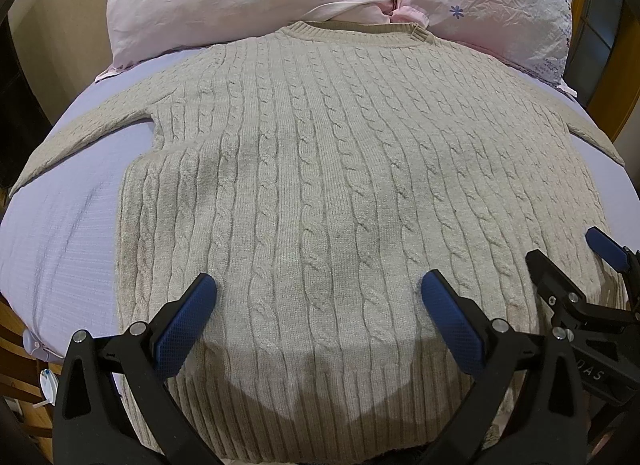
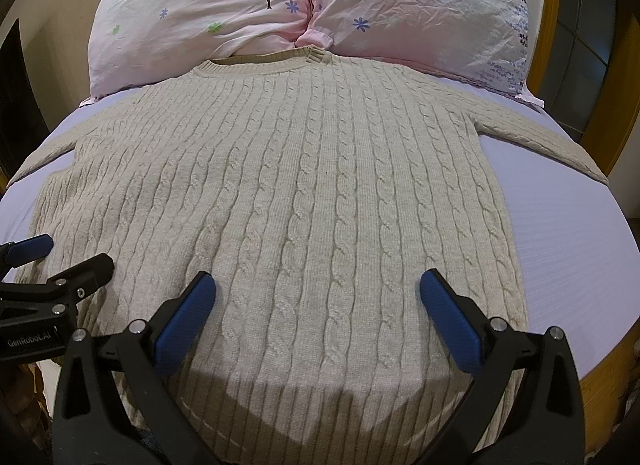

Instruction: Fold small clothes

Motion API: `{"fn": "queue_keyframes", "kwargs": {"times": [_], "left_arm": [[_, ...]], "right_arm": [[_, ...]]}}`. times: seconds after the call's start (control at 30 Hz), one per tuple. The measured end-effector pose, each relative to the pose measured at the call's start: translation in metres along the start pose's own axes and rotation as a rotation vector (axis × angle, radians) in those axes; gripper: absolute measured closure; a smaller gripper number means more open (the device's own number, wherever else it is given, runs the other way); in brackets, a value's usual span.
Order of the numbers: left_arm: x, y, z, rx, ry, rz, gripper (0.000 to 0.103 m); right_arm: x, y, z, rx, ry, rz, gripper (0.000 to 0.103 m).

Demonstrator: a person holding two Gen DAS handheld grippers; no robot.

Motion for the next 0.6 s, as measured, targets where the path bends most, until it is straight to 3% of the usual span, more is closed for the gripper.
{"fn": "queue_keyframes", "kwargs": {"times": [0.6], "left_arm": [[0.0004,0.0001,0.0003,0.000,0.000,0.000,0.001]], "right_arm": [[0.0035,-0.0066,-0.0010,-0.001,-0.002,-0.003,0.002]]}}
Point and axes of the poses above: each gripper's, at about its wrist camera, not at the fingertips, and z roughly the way its jaws point, y to its left, x to its underside, the point moved 10 cm from there along z, roughly the way its jaws point, and after that the axes turned 6 degrees about y, right-handed, at the moved point
